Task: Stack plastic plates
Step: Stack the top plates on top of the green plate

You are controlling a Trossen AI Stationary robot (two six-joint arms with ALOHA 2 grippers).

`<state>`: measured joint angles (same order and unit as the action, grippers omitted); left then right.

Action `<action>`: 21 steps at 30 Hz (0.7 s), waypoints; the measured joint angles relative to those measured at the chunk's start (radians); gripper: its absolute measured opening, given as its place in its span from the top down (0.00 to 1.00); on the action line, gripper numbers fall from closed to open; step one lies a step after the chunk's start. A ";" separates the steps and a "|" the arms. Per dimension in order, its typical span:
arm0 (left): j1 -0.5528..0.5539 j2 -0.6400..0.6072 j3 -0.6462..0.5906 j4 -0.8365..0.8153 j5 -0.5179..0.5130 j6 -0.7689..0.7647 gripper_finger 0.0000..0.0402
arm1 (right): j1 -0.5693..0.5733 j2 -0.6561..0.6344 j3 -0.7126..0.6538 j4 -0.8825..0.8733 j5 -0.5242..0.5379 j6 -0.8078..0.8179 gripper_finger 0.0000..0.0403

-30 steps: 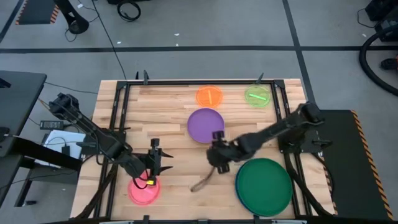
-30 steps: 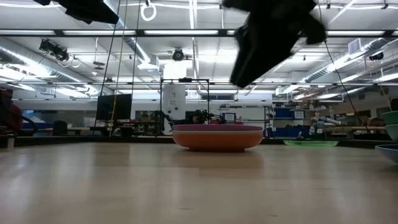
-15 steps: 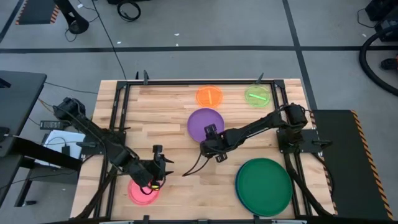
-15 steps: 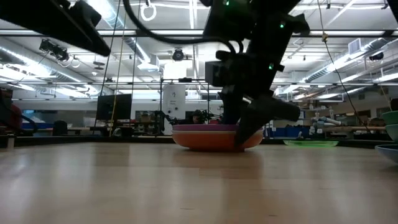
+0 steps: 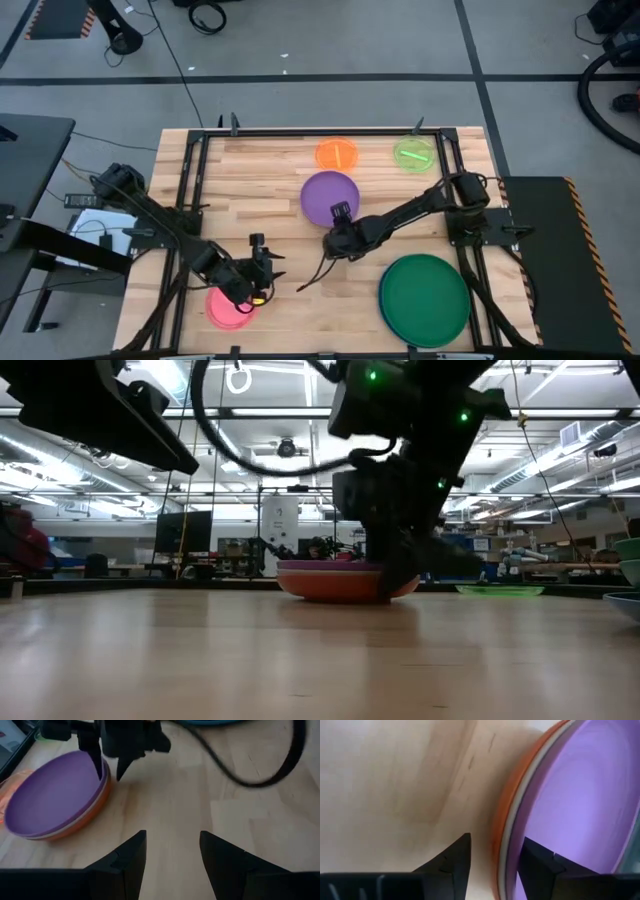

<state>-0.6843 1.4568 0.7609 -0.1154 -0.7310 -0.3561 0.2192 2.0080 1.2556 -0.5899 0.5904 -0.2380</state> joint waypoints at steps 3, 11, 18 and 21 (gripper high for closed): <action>0.002 0.004 0.000 0.000 -0.001 0.000 0.53 | 0.004 0.032 0.000 0.004 0.075 0.004 0.62; 0.002 0.004 0.000 0.001 -0.002 -0.006 0.53 | 0.022 0.027 -0.001 0.033 0.098 0.007 0.67; 0.002 0.004 0.000 0.002 -0.002 -0.008 0.53 | 0.021 0.024 -0.001 0.028 0.100 0.006 0.77; 0.002 0.004 0.000 0.001 -0.002 -0.008 0.53 | 0.020 0.020 -0.001 0.028 0.090 0.004 0.83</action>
<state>-0.6819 1.4612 0.7609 -0.1139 -0.7330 -0.3637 0.2390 2.0283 1.2548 -0.5616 0.6808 -0.2340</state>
